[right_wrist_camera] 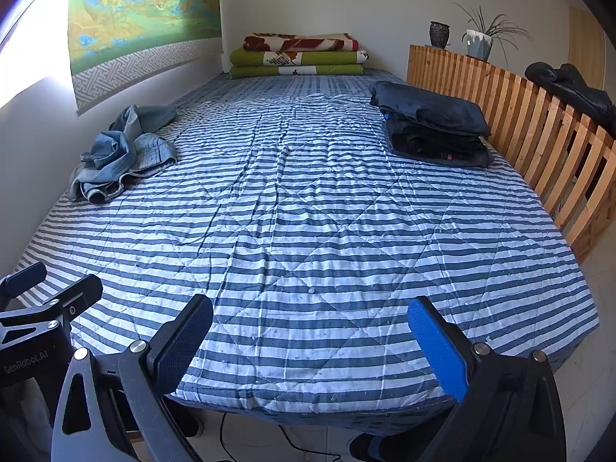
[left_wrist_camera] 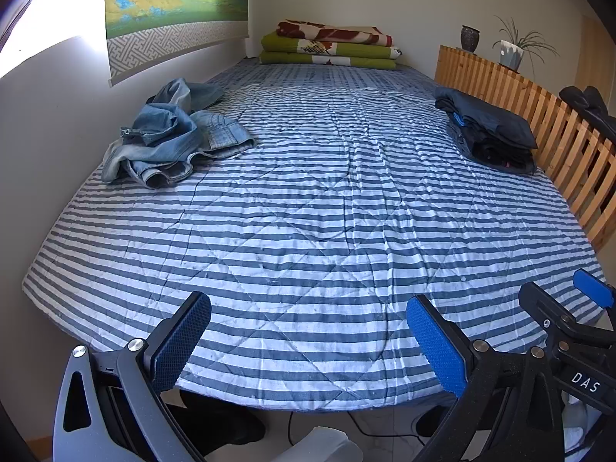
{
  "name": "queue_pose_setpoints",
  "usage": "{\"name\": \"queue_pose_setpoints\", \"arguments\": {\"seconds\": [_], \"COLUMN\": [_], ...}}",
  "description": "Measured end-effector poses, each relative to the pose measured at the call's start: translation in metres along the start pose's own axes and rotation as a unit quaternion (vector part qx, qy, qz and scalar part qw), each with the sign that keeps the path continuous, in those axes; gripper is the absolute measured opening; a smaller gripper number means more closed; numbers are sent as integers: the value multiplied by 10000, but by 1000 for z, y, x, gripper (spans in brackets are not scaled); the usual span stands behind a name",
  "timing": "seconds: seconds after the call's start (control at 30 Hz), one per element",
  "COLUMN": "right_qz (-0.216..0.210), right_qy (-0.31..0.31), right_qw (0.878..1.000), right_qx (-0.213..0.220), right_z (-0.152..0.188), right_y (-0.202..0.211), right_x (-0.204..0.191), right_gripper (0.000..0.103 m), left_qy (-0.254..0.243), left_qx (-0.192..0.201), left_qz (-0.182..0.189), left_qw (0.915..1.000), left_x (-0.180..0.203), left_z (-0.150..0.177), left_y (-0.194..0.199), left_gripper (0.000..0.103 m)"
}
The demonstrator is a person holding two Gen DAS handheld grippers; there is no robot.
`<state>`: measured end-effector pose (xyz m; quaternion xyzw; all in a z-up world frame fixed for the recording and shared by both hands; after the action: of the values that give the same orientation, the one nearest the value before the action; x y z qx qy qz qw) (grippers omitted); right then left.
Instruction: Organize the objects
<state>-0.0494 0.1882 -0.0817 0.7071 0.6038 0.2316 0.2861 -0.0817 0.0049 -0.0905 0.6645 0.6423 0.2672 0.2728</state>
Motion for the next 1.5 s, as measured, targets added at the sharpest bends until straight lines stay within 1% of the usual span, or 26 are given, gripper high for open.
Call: {"name": "queue_pose_setpoints", "arguments": {"seconds": [1.5], "right_qz": [-17], "right_qy": [-48], "right_qw": [9999], "right_qx": [-153], "right_z": [8], "right_y": [-8], "right_x": [-4], "right_gripper": [100], "left_qy": [-36], "left_qx": [-55], "left_qz": [48], "left_qw": [10000], "left_x": [1], "left_z": [9], "left_y": [-7], "left_gripper": [103]}}
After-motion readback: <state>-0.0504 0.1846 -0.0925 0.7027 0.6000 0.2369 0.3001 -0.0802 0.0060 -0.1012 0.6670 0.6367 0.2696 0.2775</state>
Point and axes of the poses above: each gripper's, at about its wrist camera, not at the fingertips, and y roughly against the way its jaws point, x to its right, z to its underside, the point moved 10 cm from there along -y, roughly the way its jaws point, and after that the axes turned 3 degrees about x, right-handed, at the moved point
